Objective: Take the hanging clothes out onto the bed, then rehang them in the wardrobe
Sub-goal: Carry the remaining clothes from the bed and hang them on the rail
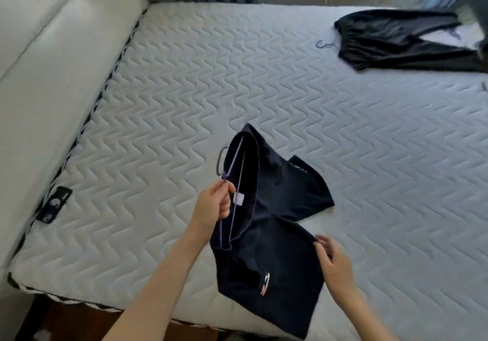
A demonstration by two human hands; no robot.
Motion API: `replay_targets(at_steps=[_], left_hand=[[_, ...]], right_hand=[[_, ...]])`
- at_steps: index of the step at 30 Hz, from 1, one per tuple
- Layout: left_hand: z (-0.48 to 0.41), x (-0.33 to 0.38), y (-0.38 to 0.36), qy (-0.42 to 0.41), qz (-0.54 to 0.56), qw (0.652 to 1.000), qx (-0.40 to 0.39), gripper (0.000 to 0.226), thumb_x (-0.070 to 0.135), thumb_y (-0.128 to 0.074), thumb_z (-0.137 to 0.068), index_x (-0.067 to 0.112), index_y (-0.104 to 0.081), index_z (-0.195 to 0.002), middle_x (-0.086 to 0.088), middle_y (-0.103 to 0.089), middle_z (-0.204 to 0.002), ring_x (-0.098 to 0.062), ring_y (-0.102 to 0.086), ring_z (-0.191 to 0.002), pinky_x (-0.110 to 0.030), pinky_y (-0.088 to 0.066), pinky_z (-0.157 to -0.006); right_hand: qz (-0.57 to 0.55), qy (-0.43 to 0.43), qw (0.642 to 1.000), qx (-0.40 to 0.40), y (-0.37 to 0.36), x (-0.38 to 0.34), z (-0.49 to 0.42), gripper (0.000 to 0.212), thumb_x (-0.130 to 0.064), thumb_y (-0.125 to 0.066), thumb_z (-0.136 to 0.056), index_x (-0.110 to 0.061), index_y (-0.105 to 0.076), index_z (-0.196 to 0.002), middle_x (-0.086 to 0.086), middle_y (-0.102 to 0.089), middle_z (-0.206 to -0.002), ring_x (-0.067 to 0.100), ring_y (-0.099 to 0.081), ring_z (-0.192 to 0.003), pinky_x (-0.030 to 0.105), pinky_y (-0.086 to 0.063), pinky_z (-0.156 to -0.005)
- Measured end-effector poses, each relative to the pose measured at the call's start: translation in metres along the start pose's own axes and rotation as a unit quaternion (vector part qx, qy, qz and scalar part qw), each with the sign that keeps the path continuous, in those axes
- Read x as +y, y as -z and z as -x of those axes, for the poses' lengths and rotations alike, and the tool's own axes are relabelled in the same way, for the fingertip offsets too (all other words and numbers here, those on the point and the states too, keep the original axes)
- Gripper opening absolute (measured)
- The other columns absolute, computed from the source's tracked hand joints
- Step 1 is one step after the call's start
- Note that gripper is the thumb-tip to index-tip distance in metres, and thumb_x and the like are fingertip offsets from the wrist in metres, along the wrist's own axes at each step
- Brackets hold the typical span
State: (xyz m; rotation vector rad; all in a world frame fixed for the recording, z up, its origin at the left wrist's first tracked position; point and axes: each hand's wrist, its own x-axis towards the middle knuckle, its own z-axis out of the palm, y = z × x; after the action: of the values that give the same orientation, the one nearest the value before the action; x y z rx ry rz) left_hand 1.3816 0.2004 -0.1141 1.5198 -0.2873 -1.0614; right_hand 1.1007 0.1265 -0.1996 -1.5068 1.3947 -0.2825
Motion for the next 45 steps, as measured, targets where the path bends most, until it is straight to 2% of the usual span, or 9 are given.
replay_targets(at_steps=[3,8,13,19,25,27,30,36,45], left_hand=[[0.036,0.04,-0.009,-0.031,-0.006,0.999,-0.021,0.03,0.007,-0.034,-0.103,0.008,-0.054,-0.081,0.006,-0.027,-0.051,-0.005,-0.02,-0.04,-0.02,-0.014,-0.04],[0.112,0.055,-0.017,-0.072,-0.058,0.993,-0.079,0.027,0.008,-0.035,-0.102,0.007,-0.055,-0.085,0.006,-0.029,-0.05,-0.005,-0.023,-0.039,-0.018,-0.019,-0.037],[0.147,0.019,-0.041,-0.043,-0.1,0.973,-0.203,0.028,0.003,-0.034,-0.102,0.008,-0.055,-0.084,0.005,-0.025,-0.051,-0.005,-0.02,-0.039,-0.017,-0.012,-0.041],[0.172,0.006,-0.116,-0.011,-0.154,0.932,-0.329,0.028,0.003,-0.036,-0.101,0.008,-0.057,-0.082,0.006,-0.024,-0.052,-0.005,-0.019,-0.04,-0.018,-0.009,-0.043],[0.19,-0.015,-0.236,-0.008,-0.192,0.895,-0.403,0.025,0.0,-0.037,-0.099,0.004,-0.056,-0.083,0.004,-0.027,-0.051,-0.004,-0.022,-0.037,-0.02,-0.007,-0.042],[0.194,-0.031,-0.279,-0.001,-0.193,0.888,-0.417,0.025,0.0,-0.036,-0.099,0.003,-0.055,-0.084,0.004,-0.026,-0.051,-0.004,-0.022,-0.037,-0.019,-0.007,-0.042],[0.204,-0.057,-0.34,0.013,-0.201,0.884,-0.422,0.026,0.003,-0.036,-0.1,0.006,-0.055,-0.084,0.004,-0.025,-0.051,-0.005,-0.02,-0.038,-0.015,-0.01,-0.04],[0.232,-0.087,-0.438,0.001,-0.242,0.88,-0.409,0.025,0.005,-0.038,-0.101,0.007,-0.057,-0.085,0.006,-0.026,-0.051,-0.006,-0.02,-0.039,-0.013,-0.014,-0.039],[0.258,-0.142,-0.621,0.022,-0.27,0.879,-0.392,0.024,-0.001,-0.036,-0.1,0.003,-0.054,-0.084,0.006,-0.027,-0.046,-0.004,-0.02,-0.032,-0.01,-0.017,-0.033]], right_hand=[[-0.078,0.004,0.996,0.031,0.029,-0.021,0.033,0.016,-0.015,-0.049,-0.1,-0.019,-0.063,-0.105,0.004,-0.071,-0.093,0.011,-0.069,-0.087,0.034,-0.056,-0.079],[-0.234,-0.012,0.961,0.145,0.071,-0.022,0.131,0.024,-0.011,-0.043,-0.102,-0.003,-0.066,-0.1,0.019,-0.069,-0.085,0.029,-0.068,-0.082,0.038,-0.057,-0.073],[-0.349,-0.076,0.895,0.267,0.076,0.03,0.221,0.032,-0.018,-0.04,-0.103,-0.001,-0.067,-0.098,0.019,-0.069,-0.082,0.029,-0.068,-0.078,0.04,-0.057,-0.074],[-0.401,-0.158,0.802,0.413,0.091,0.099,0.315,0.033,-0.014,-0.04,-0.103,0.005,-0.065,-0.093,0.023,-0.067,-0.082,0.029,-0.065,-0.075,0.026,-0.057,-0.061],[-0.444,-0.239,0.715,0.484,0.137,0.175,0.365,0.032,-0.016,-0.041,-0.103,0.005,-0.064,-0.094,0.024,-0.066,-0.084,0.035,-0.064,-0.077,0.037,-0.053,-0.067],[-0.446,-0.248,0.71,0.485,0.165,0.2,0.365,0.032,-0.016,-0.042,-0.103,0.005,-0.064,-0.095,0.025,-0.066,-0.085,0.035,-0.063,-0.077,0.038,-0.053,-0.069],[-0.428,-0.245,0.733,0.467,0.216,0.237,0.358,0.032,-0.014,-0.041,-0.103,0.007,-0.064,-0.096,0.028,-0.066,-0.088,0.034,-0.064,-0.076,0.037,-0.053,-0.068],[-0.41,-0.191,0.769,0.451,0.351,0.276,0.325,0.031,-0.013,-0.041,-0.103,0.005,-0.064,-0.094,0.02,-0.066,-0.082,0.013,-0.068,-0.061,0.023,-0.056,-0.058],[-0.401,-0.128,0.794,0.438,0.54,0.349,0.267,0.032,-0.014,-0.04,-0.103,0.003,-0.066,-0.093,0.019,-0.068,-0.082,0.023,-0.068,-0.072,0.028,-0.058,-0.064]])
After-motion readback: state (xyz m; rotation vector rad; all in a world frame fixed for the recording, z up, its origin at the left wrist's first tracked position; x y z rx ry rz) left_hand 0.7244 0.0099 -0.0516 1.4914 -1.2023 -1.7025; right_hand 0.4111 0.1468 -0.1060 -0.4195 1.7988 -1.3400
